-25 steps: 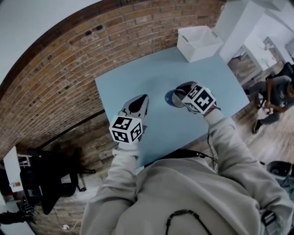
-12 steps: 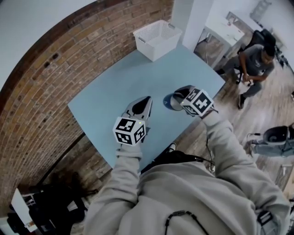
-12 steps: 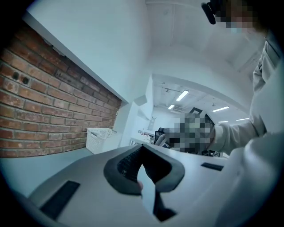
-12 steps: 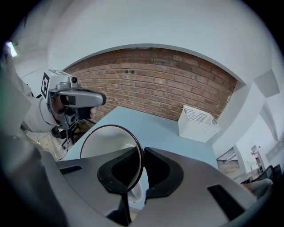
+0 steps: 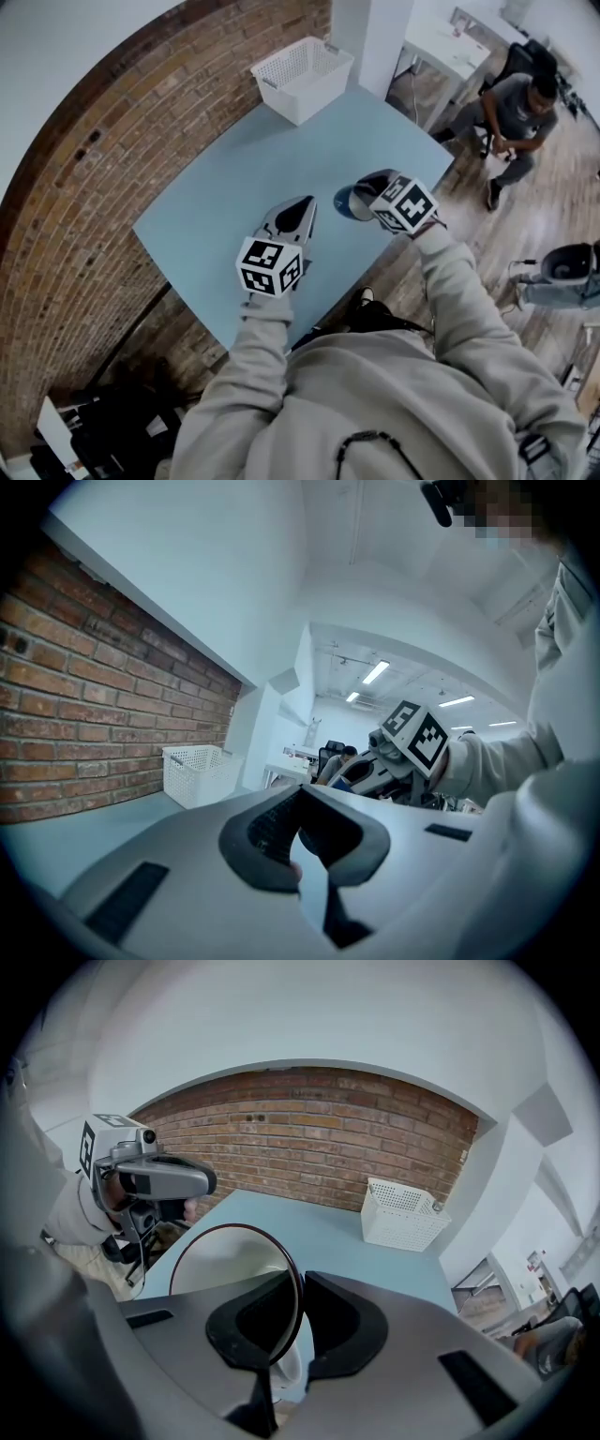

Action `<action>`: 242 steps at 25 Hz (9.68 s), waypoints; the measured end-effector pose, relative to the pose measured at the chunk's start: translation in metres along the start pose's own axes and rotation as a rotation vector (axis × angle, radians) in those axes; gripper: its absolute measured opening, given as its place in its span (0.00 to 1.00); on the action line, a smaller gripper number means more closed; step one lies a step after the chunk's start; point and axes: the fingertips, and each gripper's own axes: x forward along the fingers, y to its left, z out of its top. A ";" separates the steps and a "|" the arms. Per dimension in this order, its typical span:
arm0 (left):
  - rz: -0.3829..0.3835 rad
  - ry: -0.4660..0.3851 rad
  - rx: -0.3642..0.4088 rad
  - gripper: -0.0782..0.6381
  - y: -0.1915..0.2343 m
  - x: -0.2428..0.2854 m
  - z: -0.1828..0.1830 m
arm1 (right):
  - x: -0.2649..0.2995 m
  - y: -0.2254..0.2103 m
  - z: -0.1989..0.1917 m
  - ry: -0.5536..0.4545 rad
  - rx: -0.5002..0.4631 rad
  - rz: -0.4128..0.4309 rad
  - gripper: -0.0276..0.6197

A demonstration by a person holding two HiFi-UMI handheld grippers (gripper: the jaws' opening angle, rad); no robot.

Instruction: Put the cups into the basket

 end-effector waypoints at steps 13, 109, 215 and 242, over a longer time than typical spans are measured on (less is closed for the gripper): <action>0.072 -0.014 -0.012 0.10 -0.021 0.105 0.010 | -0.012 -0.110 -0.034 -0.002 -0.029 0.054 0.11; 0.453 -0.113 -0.245 0.10 0.390 0.348 0.076 | 0.345 -0.350 0.221 0.078 -0.407 0.430 0.11; 0.407 -0.152 -0.163 0.10 0.235 0.310 0.109 | 0.259 -0.342 0.157 0.063 -0.319 0.366 0.06; 0.454 -0.179 -0.010 0.10 0.150 0.242 0.170 | 0.054 -0.264 0.213 -0.631 0.118 0.478 0.06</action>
